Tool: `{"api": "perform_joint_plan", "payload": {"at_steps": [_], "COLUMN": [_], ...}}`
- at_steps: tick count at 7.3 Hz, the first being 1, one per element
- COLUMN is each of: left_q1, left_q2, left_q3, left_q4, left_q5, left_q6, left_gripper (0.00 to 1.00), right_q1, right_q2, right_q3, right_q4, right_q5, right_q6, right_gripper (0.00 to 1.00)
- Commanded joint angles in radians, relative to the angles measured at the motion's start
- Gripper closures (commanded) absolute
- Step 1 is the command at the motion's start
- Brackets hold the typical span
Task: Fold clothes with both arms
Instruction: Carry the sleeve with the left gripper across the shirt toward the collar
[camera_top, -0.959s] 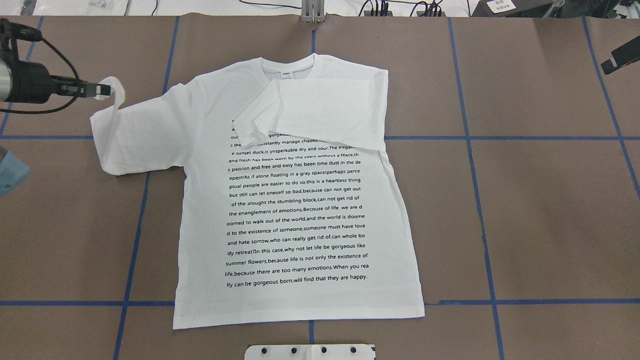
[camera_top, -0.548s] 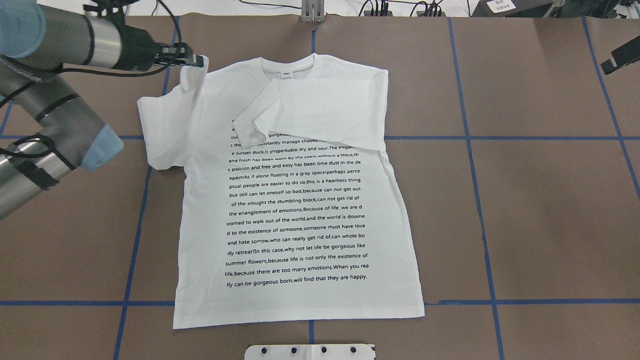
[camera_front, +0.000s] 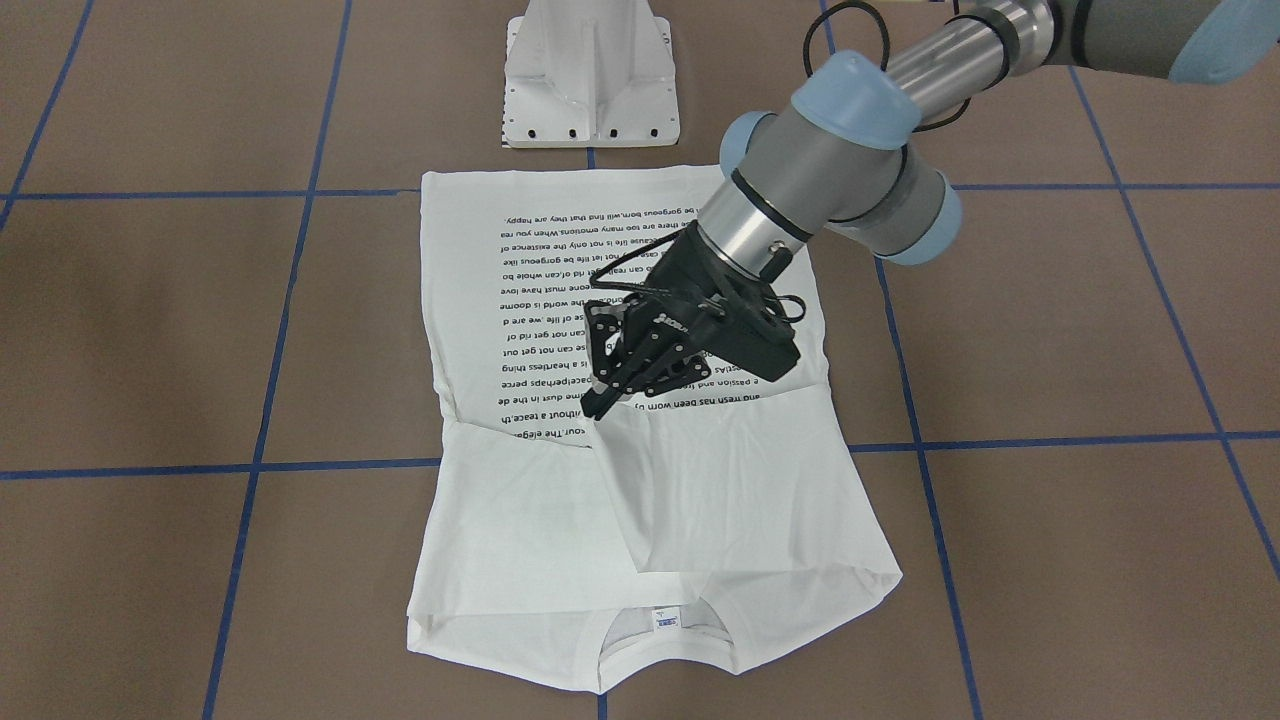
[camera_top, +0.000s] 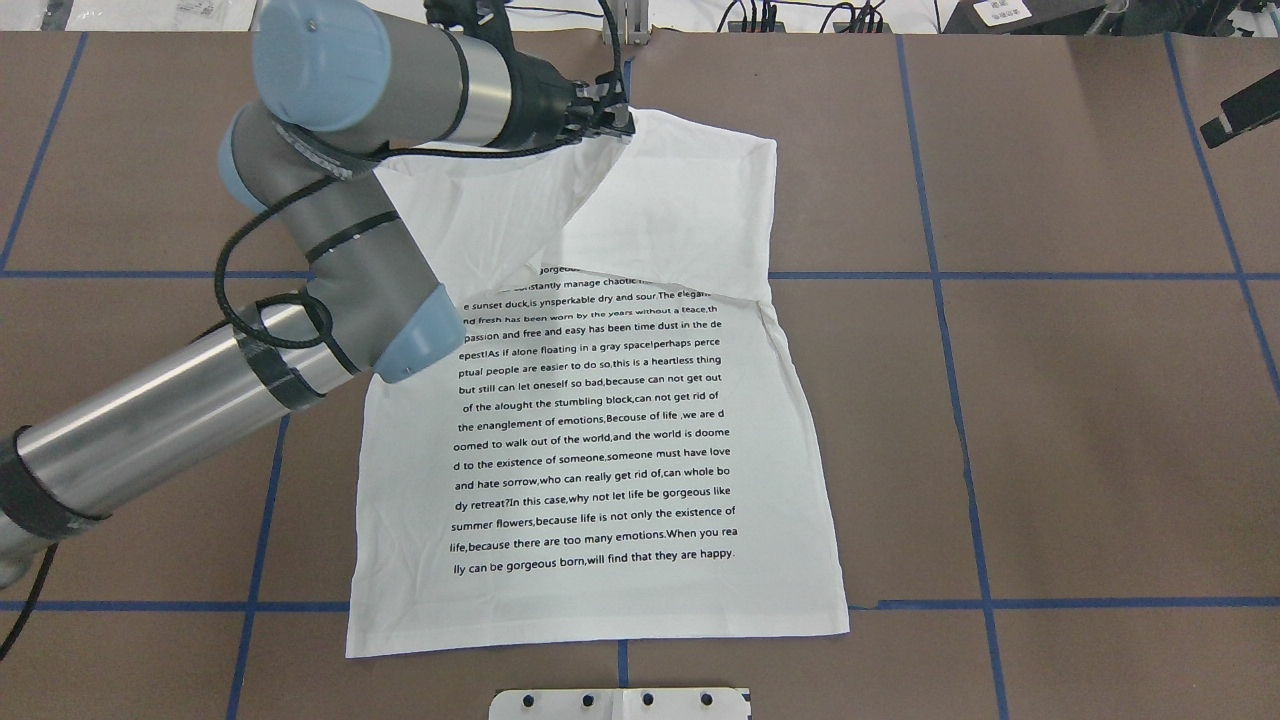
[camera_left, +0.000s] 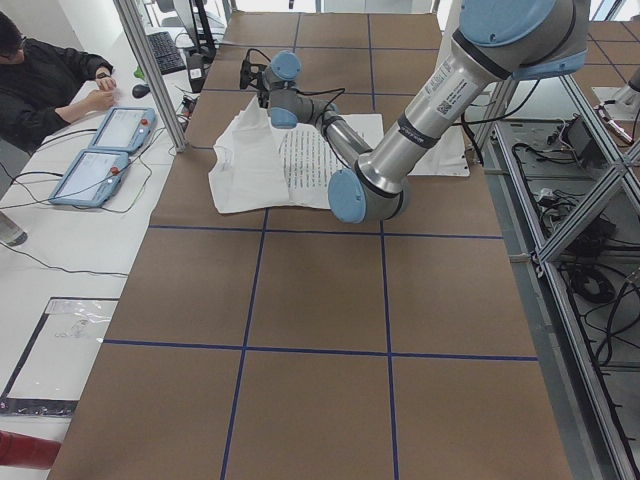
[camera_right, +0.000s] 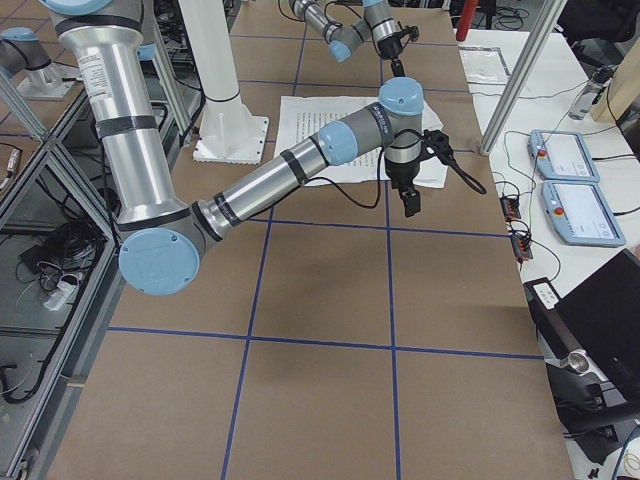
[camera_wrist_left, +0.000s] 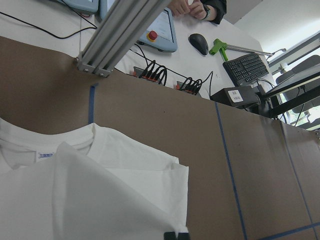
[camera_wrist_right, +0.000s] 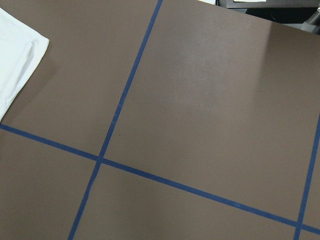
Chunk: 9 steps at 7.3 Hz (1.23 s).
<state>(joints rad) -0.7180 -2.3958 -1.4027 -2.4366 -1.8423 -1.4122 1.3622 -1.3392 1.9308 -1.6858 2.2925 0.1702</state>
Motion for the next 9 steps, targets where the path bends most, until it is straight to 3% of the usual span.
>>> {"api": "perform_joint_plan", "payload": {"at_steps": [1,3,4,5,7,9], "left_q1": [0.109,0.182,0.198,0.224,0.236,0.229], "left_q2": [-0.011,0.003,-0.005,-0.003,0.007,0.016], "left_q3": [0.001,0.01,0.04,0.047,0.036,0.036], "left_q4": [0.008,0.007,0.004,0.002,0.014,0.131], "left_q5": [0.06,0.112,0.121,0.124,0.153,0.144], "left_q6": [-0.007,0.004,0.006,0.004,0.042,0.139], "left_gripper": [1.0,1.0,0.93,0.01,0.0,0.0], "right_q1": [0.0,0.0,0.0,0.0,-0.002,-0.006], "right_q2": [0.0,0.0,0.0,0.0,0.005,0.014], "right_q3": [-0.001,-0.001,0.001,0.002,0.004,0.005], "right_q4": [0.0,0.0,0.0,0.0,0.001,0.002], "right_q5": [-0.001,-0.001,-0.001,-0.001,-0.001,-0.001], "right_q6": [0.0,0.002,0.002,0.002,0.024,0.051], "right_gripper": [0.0,0.0,0.0,0.0,0.0,0.0]}}
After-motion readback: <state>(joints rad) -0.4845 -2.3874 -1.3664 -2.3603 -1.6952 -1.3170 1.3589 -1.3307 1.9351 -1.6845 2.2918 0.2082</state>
